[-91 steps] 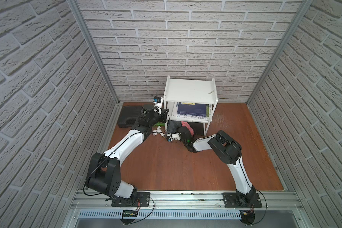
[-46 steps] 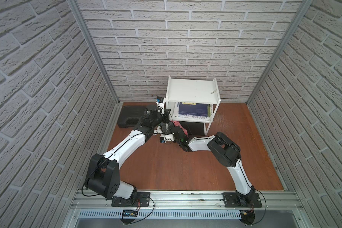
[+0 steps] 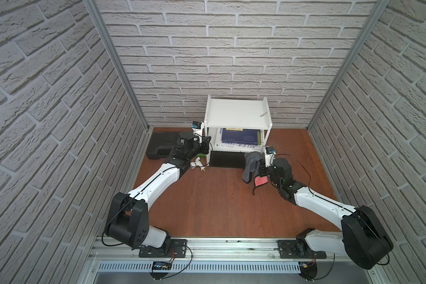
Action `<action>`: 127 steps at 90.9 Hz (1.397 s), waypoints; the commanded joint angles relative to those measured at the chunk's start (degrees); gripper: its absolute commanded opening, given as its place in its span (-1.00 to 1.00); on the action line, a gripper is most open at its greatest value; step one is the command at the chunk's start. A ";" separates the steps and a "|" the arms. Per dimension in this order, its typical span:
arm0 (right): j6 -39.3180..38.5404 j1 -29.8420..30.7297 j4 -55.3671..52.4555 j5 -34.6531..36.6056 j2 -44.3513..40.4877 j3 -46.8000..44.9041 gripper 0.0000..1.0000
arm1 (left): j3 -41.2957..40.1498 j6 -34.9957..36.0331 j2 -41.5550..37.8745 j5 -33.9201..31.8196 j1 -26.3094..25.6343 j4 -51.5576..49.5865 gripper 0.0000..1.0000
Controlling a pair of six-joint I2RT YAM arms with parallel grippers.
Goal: Wipe the bookshelf clean with a cloth
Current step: Wipe the dust from the shelf.
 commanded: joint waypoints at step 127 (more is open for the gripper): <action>41.27 -12.06 0.56 -53.11 58.05 46.92 -0.95 | 0.84 5.85 4.74 6.23 1.83 -4.38 -1.00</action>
